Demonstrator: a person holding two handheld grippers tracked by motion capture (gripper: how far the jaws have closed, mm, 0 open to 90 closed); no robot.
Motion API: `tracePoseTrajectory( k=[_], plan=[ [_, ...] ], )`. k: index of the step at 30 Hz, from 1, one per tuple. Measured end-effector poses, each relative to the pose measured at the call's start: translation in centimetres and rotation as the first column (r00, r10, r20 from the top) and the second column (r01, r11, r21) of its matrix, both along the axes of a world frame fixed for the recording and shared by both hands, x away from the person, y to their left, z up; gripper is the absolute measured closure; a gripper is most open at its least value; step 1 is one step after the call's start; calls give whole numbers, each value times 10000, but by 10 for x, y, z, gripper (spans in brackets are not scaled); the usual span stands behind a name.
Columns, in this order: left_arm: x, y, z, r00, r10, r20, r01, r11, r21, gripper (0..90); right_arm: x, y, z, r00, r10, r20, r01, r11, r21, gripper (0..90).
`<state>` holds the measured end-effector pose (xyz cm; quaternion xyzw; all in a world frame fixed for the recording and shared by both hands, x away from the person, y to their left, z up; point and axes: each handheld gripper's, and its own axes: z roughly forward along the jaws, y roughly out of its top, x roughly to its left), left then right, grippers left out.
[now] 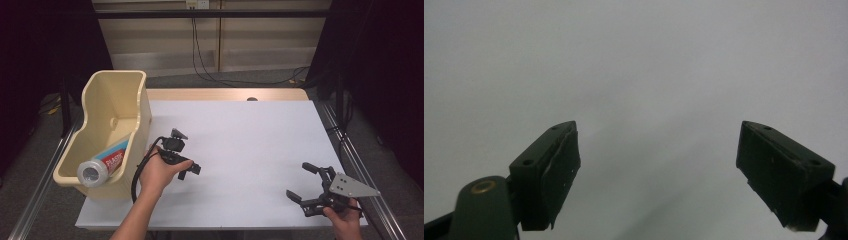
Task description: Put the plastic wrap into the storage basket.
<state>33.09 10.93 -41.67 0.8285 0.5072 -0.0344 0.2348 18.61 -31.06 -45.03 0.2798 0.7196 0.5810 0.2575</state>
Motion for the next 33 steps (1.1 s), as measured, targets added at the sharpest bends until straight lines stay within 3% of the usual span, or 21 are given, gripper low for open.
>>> tracePoseTrajectory(
  k=[9, 13, 17, 20, 27, 28, 29, 30, 33],
  plan=[
    [-11, 6, -12, 9927, -61, 1206, 135, 9980, -612, 172, 0, 0, 0, 10000, -19, -17, 19, 10000, -9, 9],
    [-16, 10, -18, 9863, 45, 1649, 58, 9980, -622, 162, 0, 0, 0, 10000, -3, -18, 3, 10000, -17, 9],
    [-21, 12, -24, 9813, 104, 1923, 101, 9944, -1049, 155, 0, 1, 0, 10000, 17, -23, -17, 10000, 0, 9],
    [-25, 13, -27, 9723, 32, 2338, 234, 9936, -1109, 147, 0, 1, 0, 10000, 6, -46, -6, 10000, 1, 10],
    [-34, 13, -28, 9276, 151, 3733, 379, 9902, -1343, 130, 0, 0, 0, 10000, -29, -38, 29, 10000, -12, 9],
    [-35, 13, -28, 9140, 80, 4057, 483, 9906, -1283, 129, 0, 0, 0, 10000, -32, -24, 32, 10000, -15, 9],
    [-36, 14, -28, 9088, 79, 4171, 534, 9894, -1352, 124, 0, 0, 0, 10000, -38, -34, 38, 10000, -11, 9],
    [-38, 14, -29, 8954, 153, 4451, 566, 9874, -1478, 118, 0, 0, 0, 10000, -43, -26, 43, 10000, -7, 9],
    [-42, 16, -30, 8659, 150, 5000, 754, 9842, -1602, 107, 0, 0, 0, 10000, -41, -27, 41, 10000, -20, 10]
  ],
)
